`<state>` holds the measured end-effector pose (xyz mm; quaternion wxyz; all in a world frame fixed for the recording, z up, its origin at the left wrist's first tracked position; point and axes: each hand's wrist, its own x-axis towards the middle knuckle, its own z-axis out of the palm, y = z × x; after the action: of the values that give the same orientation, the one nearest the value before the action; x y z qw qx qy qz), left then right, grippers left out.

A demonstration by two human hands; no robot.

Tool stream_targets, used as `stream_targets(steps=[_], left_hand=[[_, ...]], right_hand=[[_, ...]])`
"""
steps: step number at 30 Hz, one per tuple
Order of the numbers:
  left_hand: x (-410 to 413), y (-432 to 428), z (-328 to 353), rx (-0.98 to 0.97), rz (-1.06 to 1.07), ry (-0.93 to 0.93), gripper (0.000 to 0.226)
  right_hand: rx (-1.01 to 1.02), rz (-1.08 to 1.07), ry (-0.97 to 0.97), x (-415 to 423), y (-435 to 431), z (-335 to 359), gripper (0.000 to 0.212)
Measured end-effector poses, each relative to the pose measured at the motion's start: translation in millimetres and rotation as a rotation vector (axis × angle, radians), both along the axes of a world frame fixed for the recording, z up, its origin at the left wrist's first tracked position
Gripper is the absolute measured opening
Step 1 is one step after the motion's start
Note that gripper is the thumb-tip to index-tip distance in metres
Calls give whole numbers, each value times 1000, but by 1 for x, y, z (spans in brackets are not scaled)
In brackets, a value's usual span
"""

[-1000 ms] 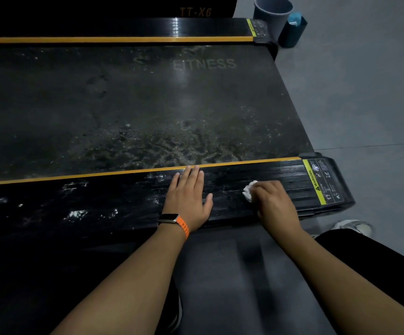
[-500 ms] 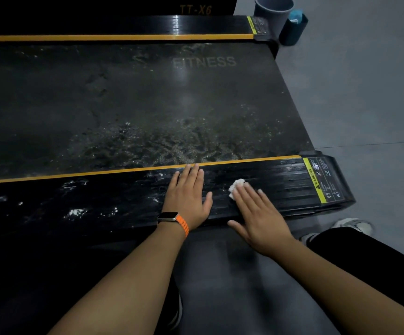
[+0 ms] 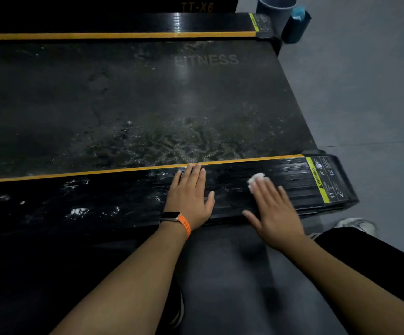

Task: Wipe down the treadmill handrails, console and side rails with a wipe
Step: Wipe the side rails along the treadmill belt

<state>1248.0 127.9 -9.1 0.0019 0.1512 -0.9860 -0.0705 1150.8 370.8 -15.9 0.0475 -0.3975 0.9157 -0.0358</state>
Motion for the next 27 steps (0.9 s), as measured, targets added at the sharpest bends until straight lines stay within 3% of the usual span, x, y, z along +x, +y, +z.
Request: stream_targets(steps=[4, 10, 16, 22, 27], left_hand=[[0, 0, 0, 4, 2, -1, 74], [-1, 1, 0, 2, 3, 16, 74], [-1, 0, 1, 8, -3, 2, 73], [0, 0, 2, -1, -3, 22, 74], [-1, 0, 2, 2, -6, -7, 75]], right_hand=[[-10, -96, -43, 5, -18, 1, 93], [-1, 138, -63, 9, -51, 6, 91], [-43, -124, -41, 1, -15, 3, 89], [0, 163, -3, 36, -33, 0, 84], [8, -78, 6, 15, 15, 1, 83]])
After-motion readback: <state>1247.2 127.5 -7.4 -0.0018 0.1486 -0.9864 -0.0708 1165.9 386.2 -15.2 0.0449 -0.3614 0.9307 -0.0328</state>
